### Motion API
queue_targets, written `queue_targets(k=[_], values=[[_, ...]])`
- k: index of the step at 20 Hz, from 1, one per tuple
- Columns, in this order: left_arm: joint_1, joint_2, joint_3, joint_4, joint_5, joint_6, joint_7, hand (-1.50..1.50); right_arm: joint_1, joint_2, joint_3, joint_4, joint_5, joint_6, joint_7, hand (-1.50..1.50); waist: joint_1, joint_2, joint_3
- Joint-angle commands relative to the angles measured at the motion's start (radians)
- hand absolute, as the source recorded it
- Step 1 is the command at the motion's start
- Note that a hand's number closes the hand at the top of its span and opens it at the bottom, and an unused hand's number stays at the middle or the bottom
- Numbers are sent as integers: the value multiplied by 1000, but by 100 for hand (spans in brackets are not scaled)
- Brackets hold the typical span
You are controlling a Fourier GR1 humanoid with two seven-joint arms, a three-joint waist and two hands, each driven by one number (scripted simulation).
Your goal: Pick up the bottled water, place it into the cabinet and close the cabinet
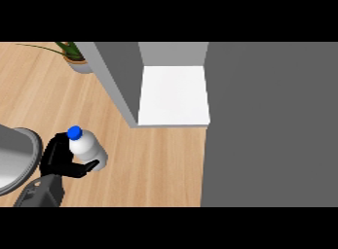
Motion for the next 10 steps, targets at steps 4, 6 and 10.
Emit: queue_targets(k=[4, 6, 10], values=[[37, -51, -2, -186, 55, 57, 83, 150, 112, 16, -30, -234, -120, -41, 81, -150, 10, -5, 4], [22, -91, -28, -251, 39, 114, 90, 150, 107, 17, -27, -218, -116, -35, 75, -150, 8, -4, 4], [60, -190, -96, -379, 14, 197, 163, 150, 80, -18, -63, -170, -137, -9, 55, -150, 10, -6, 4]])
